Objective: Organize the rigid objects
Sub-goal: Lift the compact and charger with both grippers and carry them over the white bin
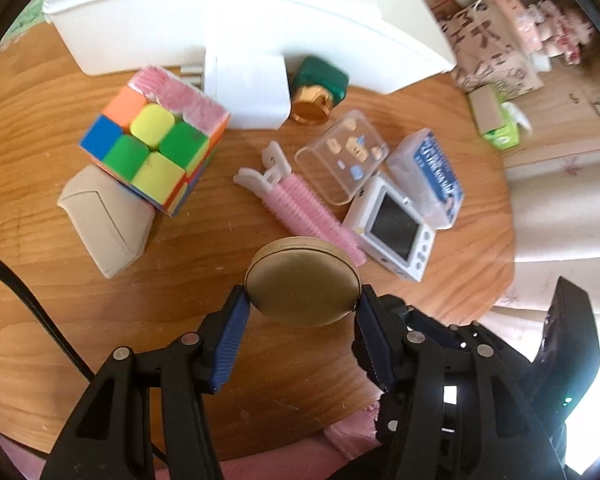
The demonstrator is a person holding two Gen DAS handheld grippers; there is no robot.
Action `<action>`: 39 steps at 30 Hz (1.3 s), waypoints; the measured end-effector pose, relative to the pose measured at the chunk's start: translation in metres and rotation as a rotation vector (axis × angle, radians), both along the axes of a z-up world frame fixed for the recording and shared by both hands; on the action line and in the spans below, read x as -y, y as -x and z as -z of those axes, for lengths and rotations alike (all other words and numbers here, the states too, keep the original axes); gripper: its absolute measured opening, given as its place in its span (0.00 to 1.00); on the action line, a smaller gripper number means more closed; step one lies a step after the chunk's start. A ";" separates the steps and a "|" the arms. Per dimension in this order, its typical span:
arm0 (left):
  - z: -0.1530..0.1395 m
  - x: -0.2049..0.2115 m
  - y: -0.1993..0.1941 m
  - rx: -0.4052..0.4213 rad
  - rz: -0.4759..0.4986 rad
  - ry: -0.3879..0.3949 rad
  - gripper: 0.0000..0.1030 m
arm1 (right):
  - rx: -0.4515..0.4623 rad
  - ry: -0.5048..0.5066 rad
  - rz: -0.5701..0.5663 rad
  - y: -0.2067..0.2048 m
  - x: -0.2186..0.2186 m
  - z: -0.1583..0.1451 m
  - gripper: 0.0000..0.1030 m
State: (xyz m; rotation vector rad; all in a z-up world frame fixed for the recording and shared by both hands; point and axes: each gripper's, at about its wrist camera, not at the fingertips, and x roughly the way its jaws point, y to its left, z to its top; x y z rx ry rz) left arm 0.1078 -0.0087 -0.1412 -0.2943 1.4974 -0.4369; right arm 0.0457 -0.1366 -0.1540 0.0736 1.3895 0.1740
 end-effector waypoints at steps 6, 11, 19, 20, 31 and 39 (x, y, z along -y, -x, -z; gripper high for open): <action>-0.018 -0.011 0.005 0.081 -0.024 0.068 0.57 | 0.072 -0.002 0.015 0.011 -0.013 -0.016 0.52; -0.034 -0.028 0.010 0.158 -0.056 0.132 0.57 | 0.142 -0.009 0.025 0.018 -0.022 -0.036 0.52; -0.061 -0.048 0.016 0.318 -0.113 0.228 0.57 | 0.247 -0.008 0.030 0.020 -0.016 -0.056 0.52; -0.063 -0.049 0.016 0.334 -0.116 0.237 0.57 | 0.261 -0.009 0.029 0.021 -0.015 -0.057 0.52; -0.087 -0.074 0.015 0.471 -0.163 0.288 0.57 | 0.444 -0.036 0.029 0.017 -0.016 -0.093 0.52; -0.100 -0.096 0.005 0.536 -0.223 0.268 0.57 | 0.548 -0.042 0.006 -0.004 -0.020 -0.115 0.52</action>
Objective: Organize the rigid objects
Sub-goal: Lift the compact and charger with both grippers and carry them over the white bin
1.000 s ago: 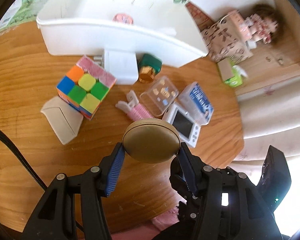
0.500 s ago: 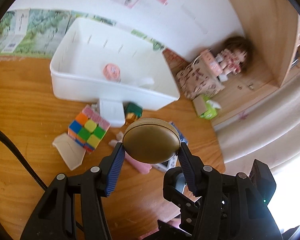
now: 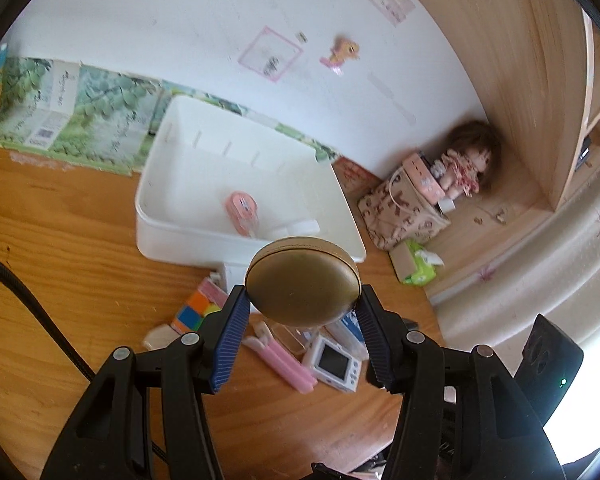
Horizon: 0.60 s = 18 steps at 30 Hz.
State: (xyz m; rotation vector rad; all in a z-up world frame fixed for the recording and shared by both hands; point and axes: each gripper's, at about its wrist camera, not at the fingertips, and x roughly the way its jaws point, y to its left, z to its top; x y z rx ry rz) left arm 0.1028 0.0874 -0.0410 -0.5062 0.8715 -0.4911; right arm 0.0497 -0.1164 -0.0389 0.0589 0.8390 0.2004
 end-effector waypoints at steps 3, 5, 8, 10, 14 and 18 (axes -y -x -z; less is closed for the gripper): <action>-0.006 -0.007 -0.005 0.025 -0.025 -0.011 0.57 | 0.026 -0.003 -0.005 -0.010 -0.001 -0.006 0.52; -0.012 -0.010 -0.009 0.040 -0.042 -0.019 0.57 | 0.047 -0.004 -0.007 -0.019 -0.002 -0.011 0.52; -0.019 -0.015 -0.016 0.064 -0.061 -0.026 0.57 | 0.073 -0.009 -0.009 -0.029 -0.001 -0.016 0.52; -0.024 -0.018 -0.021 0.079 -0.074 -0.034 0.57 | 0.090 -0.009 -0.010 -0.036 -0.001 -0.020 0.52; -0.034 -0.021 -0.030 0.113 -0.089 -0.061 0.57 | 0.127 -0.020 -0.012 -0.050 -0.001 -0.026 0.52; -0.041 -0.023 -0.041 0.144 -0.105 -0.102 0.57 | 0.175 -0.028 -0.009 -0.064 0.001 -0.032 0.52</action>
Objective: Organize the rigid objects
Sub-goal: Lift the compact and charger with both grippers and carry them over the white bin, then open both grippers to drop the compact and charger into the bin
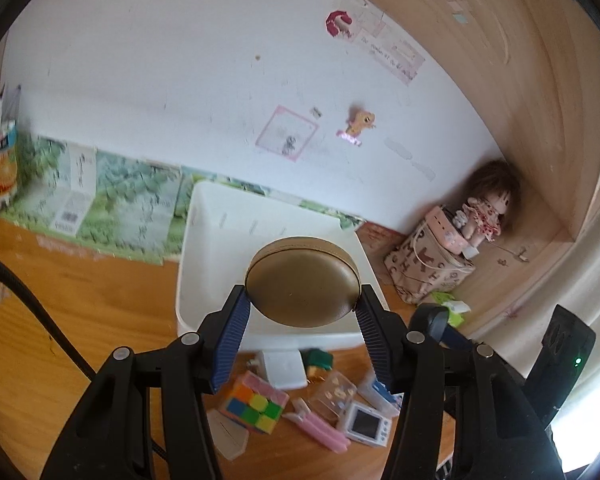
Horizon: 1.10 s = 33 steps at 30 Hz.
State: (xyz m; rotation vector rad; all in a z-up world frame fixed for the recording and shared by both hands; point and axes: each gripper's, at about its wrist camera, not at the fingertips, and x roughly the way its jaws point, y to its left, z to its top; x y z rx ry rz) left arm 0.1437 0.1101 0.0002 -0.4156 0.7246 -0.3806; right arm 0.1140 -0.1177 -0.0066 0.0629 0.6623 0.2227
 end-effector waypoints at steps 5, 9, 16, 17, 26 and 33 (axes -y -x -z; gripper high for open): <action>-0.006 0.003 -0.012 0.033 -0.013 -0.051 0.57 | 0.068 -0.017 0.003 -0.018 0.004 -0.004 0.52; -0.007 0.009 -0.023 0.050 -0.017 -0.085 0.57 | 0.119 -0.021 0.011 -0.031 0.009 -0.003 0.52; 0.005 0.027 -0.044 0.069 -0.035 -0.183 0.57 | 0.153 -0.023 0.023 -0.050 0.015 0.015 0.53; 0.007 0.029 -0.047 0.068 -0.035 -0.198 0.57 | 0.155 -0.025 0.025 -0.053 0.015 0.019 0.53; 0.040 0.046 -0.072 0.020 -0.037 -0.294 0.57 | 0.122 -0.007 0.027 -0.081 0.019 0.051 0.53; 0.061 0.048 -0.085 -0.050 -0.043 -0.314 0.57 | 0.041 -0.016 0.049 -0.098 0.025 0.073 0.53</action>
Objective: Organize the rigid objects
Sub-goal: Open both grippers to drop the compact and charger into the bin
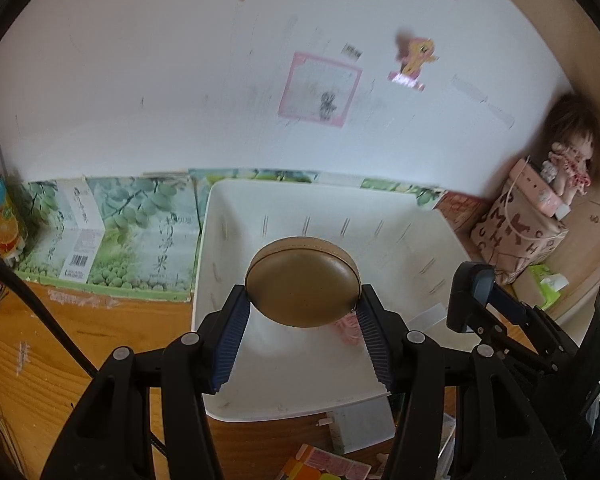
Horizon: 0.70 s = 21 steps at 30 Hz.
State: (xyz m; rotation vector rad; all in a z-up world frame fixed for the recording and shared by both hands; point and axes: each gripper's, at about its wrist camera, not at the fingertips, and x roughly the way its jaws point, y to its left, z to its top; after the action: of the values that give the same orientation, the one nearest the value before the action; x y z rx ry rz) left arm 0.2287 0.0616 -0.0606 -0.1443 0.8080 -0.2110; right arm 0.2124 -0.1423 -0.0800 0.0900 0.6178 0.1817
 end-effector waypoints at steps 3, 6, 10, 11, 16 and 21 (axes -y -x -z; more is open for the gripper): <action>0.007 -0.001 -0.004 -0.034 -0.011 -0.007 0.57 | -0.025 -0.010 0.008 -0.004 0.002 0.007 0.53; 0.012 -0.003 -0.008 -0.073 -0.017 0.004 0.57 | -0.041 -0.017 0.014 -0.006 0.003 0.011 0.53; 0.014 -0.007 -0.007 -0.092 -0.041 0.022 0.68 | -0.044 -0.029 0.005 -0.007 0.002 0.010 0.68; 0.012 -0.008 -0.006 -0.083 -0.048 0.028 0.73 | -0.045 -0.033 -0.002 -0.007 0.002 0.009 0.73; 0.001 -0.010 0.000 -0.058 -0.048 0.034 0.78 | -0.028 -0.041 -0.008 -0.001 0.001 -0.001 0.75; -0.012 -0.013 0.012 -0.027 -0.052 0.050 0.78 | 0.004 -0.043 0.000 0.009 0.001 -0.015 0.78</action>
State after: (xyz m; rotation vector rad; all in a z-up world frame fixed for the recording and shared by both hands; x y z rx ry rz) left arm 0.2167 0.0750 -0.0482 -0.2159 0.8249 -0.1805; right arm 0.2033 -0.1433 -0.0651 0.1311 0.6101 0.1947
